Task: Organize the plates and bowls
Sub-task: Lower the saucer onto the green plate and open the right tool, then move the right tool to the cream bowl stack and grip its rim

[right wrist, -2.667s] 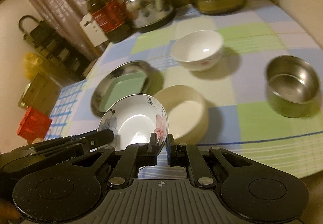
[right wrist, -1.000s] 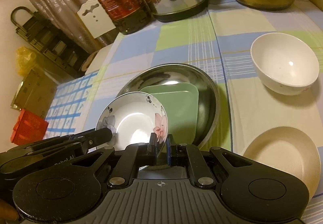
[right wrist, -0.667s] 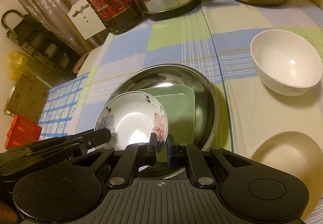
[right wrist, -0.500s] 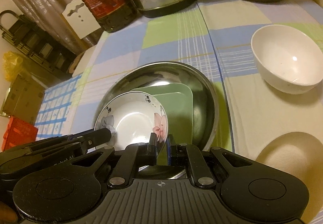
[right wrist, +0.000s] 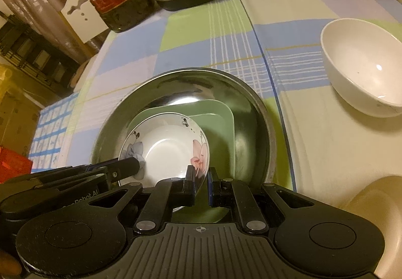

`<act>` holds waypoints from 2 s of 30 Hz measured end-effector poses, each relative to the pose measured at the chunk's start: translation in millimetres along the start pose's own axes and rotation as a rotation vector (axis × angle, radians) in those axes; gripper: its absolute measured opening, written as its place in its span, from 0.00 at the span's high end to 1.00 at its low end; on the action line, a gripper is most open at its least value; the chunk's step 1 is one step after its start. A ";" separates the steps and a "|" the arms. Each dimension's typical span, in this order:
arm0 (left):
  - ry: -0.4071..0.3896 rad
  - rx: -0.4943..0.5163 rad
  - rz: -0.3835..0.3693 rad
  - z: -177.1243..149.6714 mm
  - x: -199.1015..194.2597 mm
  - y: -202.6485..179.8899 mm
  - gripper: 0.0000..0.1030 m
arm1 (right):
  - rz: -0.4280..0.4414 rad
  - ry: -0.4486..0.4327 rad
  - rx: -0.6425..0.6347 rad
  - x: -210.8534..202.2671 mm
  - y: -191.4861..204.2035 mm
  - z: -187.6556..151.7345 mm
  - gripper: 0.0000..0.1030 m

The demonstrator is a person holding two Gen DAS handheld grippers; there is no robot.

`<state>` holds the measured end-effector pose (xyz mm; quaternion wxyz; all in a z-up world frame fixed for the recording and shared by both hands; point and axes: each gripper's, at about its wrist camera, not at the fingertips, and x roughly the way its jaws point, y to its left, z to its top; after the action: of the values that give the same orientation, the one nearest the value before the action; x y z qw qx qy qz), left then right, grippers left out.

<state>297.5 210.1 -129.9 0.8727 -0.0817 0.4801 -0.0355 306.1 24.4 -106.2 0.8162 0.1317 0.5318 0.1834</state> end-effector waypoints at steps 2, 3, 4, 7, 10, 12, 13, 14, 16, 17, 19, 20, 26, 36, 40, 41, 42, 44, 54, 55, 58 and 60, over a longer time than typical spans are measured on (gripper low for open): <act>0.006 0.003 -0.003 1.0 3.1 1.0 0.92 | -0.006 0.002 0.004 2.7 -0.3 0.8 0.91; 0.009 0.003 -0.004 1.7 4.2 1.5 0.92 | -0.009 0.003 0.007 3.7 -0.6 1.4 0.91; 0.009 0.007 -0.002 2.2 5.2 1.5 0.92 | -0.012 0.004 0.011 4.7 -1.1 1.8 0.91; 0.007 0.018 -0.004 4.8 6.7 1.5 0.93 | -0.020 0.004 0.014 6.3 -1.2 2.8 0.91; 0.017 0.015 -0.016 7.5 7.8 2.4 0.92 | -0.025 0.004 0.020 6.3 -1.4 3.8 0.91; 0.012 0.015 -0.020 8.8 5.7 2.6 0.92 | -0.028 0.012 0.025 6.5 -1.4 4.5 0.91; 0.006 0.020 -0.020 9.3 3.9 2.3 0.92 | -0.035 0.011 0.027 6.2 -1.5 4.8 0.91; 0.000 0.024 -0.018 9.4 2.0 1.9 0.92 | -0.044 0.002 0.026 4.3 -0.9 4.5 0.89; -0.011 0.029 -0.014 9.6 -2.9 1.2 0.92 | -0.041 -0.031 0.023 -2.0 -0.2 4.1 0.72; -0.020 0.030 -0.014 9.6 -6.1 1.1 0.92 | -0.031 -0.045 0.026 -5.8 -0.1 4.2 0.65; -0.032 0.028 -0.013 9.3 -13.9 1.2 0.91 | -0.014 -0.079 0.032 -15.6 1.2 4.4 0.53; -0.037 0.026 -0.014 9.3 -17.6 1.1 0.91 | -0.008 -0.090 0.031 -19.8 2.3 4.5 0.53; -0.077 0.033 0.001 0.2 -51.3 -4.5 0.82 | 0.055 -0.124 0.038 -47.4 5.5 -1.8 0.51; -0.082 0.053 -0.014 -36.6 -99.8 -38.6 0.77 | 0.151 -0.129 0.038 -107.1 -6.6 -39.1 0.46; -0.087 0.071 -0.024 -56.4 -115.2 -62.2 0.73 | 0.159 -0.126 0.044 -132.0 -21.0 -60.0 0.45; -0.086 0.075 -0.027 -61.3 -118.3 -68.6 0.73 | 0.159 -0.126 0.046 -138.5 -25.4 -65.6 0.45; -0.085 0.076 -0.029 -66.1 -121.6 -74.0 0.73 | 0.159 -0.125 0.049 -144.1 -29.8 -70.7 0.45; -0.079 0.079 -0.039 -75.0 -127.5 -86.5 0.73 | 0.154 -0.125 0.057 -155.7 -39.2 -81.0 0.45; -0.106 0.096 -0.051 -114.8 -154.8 -142.0 0.72 | 0.105 -0.146 0.086 -206.5 -84.2 -116.9 0.44; -0.107 0.096 -0.050 -118.5 -156.8 -146.9 0.72 | 0.101 -0.148 0.084 -210.6 -87.6 -120.0 0.44; -0.115 0.092 -0.049 -128.7 -162.3 -160.1 0.72 | 0.086 -0.152 0.078 -221.1 -98.2 -130.0 0.44; -0.118 0.086 -0.048 -135.0 -165.1 -167.2 0.72 | 0.075 -0.153 0.073 -227.3 -105.0 -136.0 0.44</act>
<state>97.8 54.1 -33.9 0.9012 -0.0576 0.4235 -0.0724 114.7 -167.0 -17.3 0.8417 0.1948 0.4689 0.1837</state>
